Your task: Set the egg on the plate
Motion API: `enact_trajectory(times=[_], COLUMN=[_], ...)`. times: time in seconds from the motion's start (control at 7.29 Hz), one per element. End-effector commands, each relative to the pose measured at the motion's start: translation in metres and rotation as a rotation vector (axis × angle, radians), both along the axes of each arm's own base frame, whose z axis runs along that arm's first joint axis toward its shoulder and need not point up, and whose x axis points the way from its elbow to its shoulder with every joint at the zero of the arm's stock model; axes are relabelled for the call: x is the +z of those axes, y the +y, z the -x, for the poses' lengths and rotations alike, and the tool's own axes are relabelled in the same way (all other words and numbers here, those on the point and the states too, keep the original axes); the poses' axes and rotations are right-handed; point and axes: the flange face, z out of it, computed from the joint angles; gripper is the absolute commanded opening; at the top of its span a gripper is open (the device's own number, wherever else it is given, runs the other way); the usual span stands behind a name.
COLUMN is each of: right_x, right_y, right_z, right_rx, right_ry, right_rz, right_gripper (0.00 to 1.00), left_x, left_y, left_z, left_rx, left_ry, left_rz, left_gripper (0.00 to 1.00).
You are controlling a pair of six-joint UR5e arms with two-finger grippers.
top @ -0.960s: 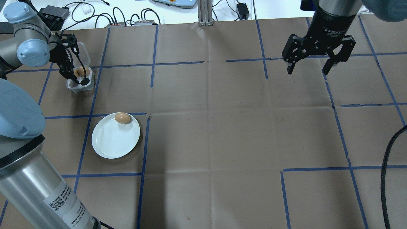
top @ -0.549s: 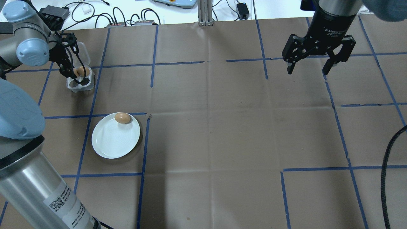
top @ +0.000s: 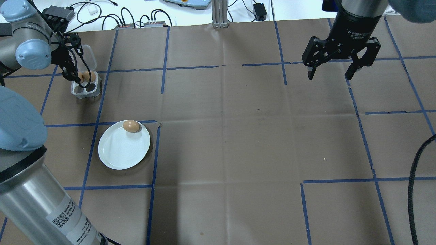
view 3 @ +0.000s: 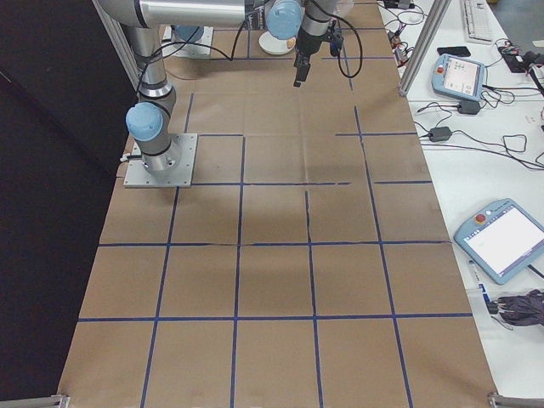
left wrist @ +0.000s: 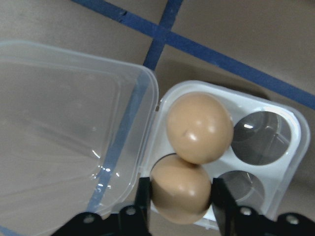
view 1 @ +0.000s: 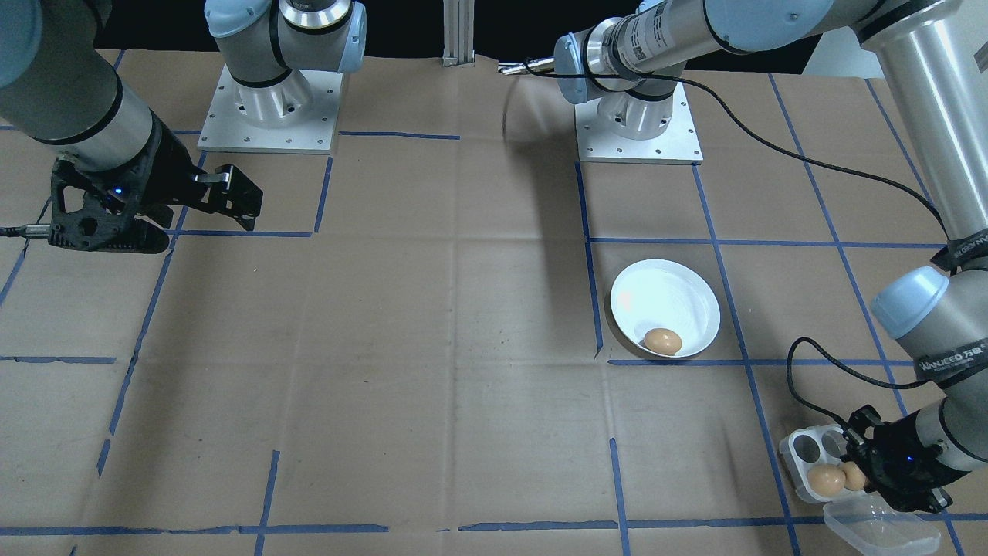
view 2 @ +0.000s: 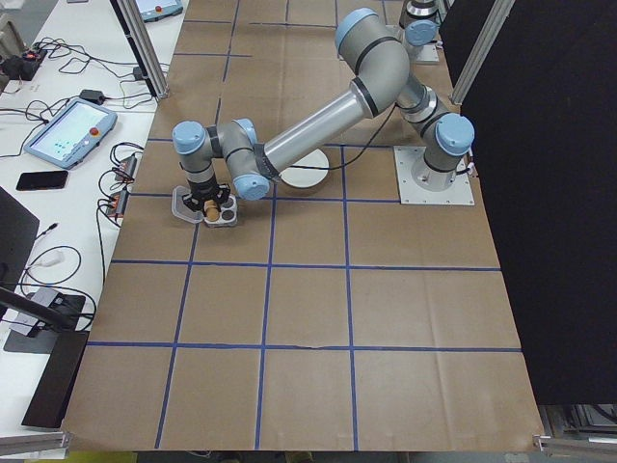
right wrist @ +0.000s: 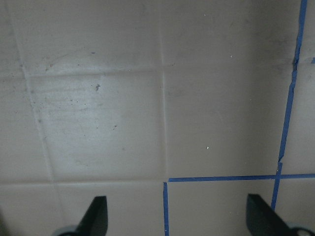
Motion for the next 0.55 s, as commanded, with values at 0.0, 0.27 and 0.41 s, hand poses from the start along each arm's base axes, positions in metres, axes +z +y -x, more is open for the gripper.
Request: enact_trajectory(times=[0.0, 0.27, 0.41], right_x=[0.000, -0.001, 0.000], right_y=[0.000, 0.000, 0.000], right_z=[0.000, 0.000, 0.000], right_rx=[0.000, 0.000, 0.000], right_ry=[0.001, 0.001, 0.000], right_rz=[0.000, -0.002, 0.000], right_gripper=[1.00, 1.00, 1.00], left_x=[0.035, 0.097, 0.111], left_y=[0.004, 0.024, 0.047], left_z=[0.002, 0.014, 0.029], left_rx=[0.000, 0.100, 0.298], left_ry=[-0.021, -0.022, 0.002], left_rz=[0.036, 0.046, 0.013], left_gripper=[0.32, 0.32, 0.32])
